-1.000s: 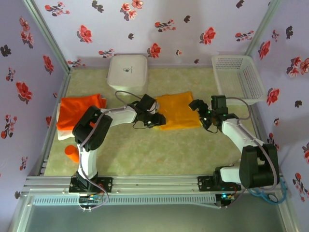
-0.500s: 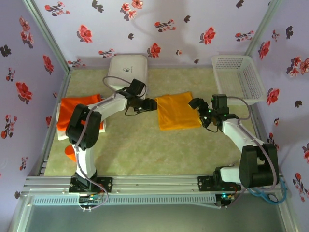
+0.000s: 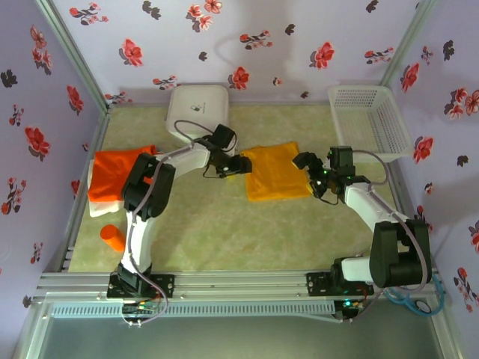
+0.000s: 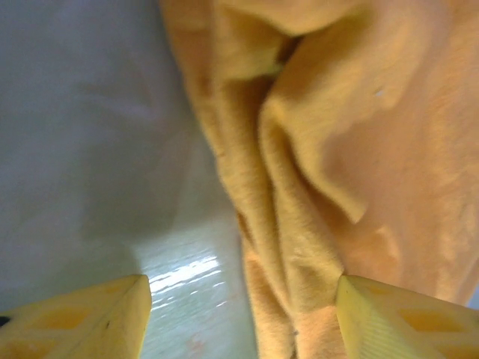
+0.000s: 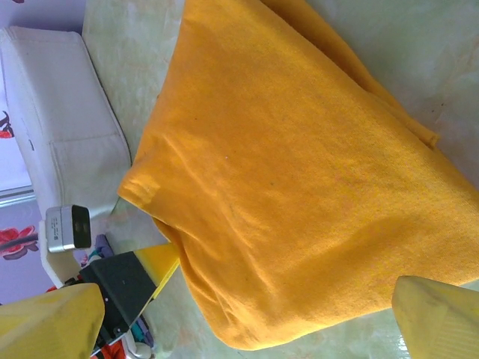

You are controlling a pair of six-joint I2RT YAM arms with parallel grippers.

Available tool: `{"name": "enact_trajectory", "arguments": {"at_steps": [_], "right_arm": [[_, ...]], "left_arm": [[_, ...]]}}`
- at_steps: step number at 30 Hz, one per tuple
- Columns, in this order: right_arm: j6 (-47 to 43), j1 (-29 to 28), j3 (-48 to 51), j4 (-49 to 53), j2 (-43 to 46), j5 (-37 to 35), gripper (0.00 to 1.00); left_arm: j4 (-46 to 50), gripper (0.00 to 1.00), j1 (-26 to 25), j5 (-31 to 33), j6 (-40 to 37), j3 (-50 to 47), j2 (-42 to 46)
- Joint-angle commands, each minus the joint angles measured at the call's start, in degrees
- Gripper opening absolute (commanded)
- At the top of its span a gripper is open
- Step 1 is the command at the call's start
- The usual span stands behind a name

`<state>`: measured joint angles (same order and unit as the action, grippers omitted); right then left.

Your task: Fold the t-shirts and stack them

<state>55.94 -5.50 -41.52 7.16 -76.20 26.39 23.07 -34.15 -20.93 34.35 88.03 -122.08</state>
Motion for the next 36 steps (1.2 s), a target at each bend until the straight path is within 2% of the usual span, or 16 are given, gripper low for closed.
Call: {"name": "enact_trajectory", "arguments": {"at_steps": [1, 12, 19, 28, 36], "right_arm": [[-0.09, 0.58, 0.47, -0.41, -0.74, 0.91, 0.99], [0.09, 1.01, 0.56, -0.99, -1.59, 2.22, 0.99], [0.29, 1.39, 0.81, -1.42, -1.91, 2.65, 0.99], [0.13, 1.80, 0.64, -1.24, -1.81, 3.08, 0.99], [-0.22, 2.32, 0.68, -0.84, -1.65, 3.31, 0.99]], "left_arm": [[3.00, 0.64, -1.34, 1.11, 0.52, 3.49, -2.44], [6.38, 0.59, -3.10, 3.03, 2.03, 8.12, -7.48], [6.49, 0.50, -4.36, 1.03, 2.61, 9.93, -7.47], [4.32, 0.46, -4.45, -1.53, 4.19, 9.32, -8.21], [3.82, 0.39, -4.45, -2.03, 4.50, 9.59, -9.27]]}}
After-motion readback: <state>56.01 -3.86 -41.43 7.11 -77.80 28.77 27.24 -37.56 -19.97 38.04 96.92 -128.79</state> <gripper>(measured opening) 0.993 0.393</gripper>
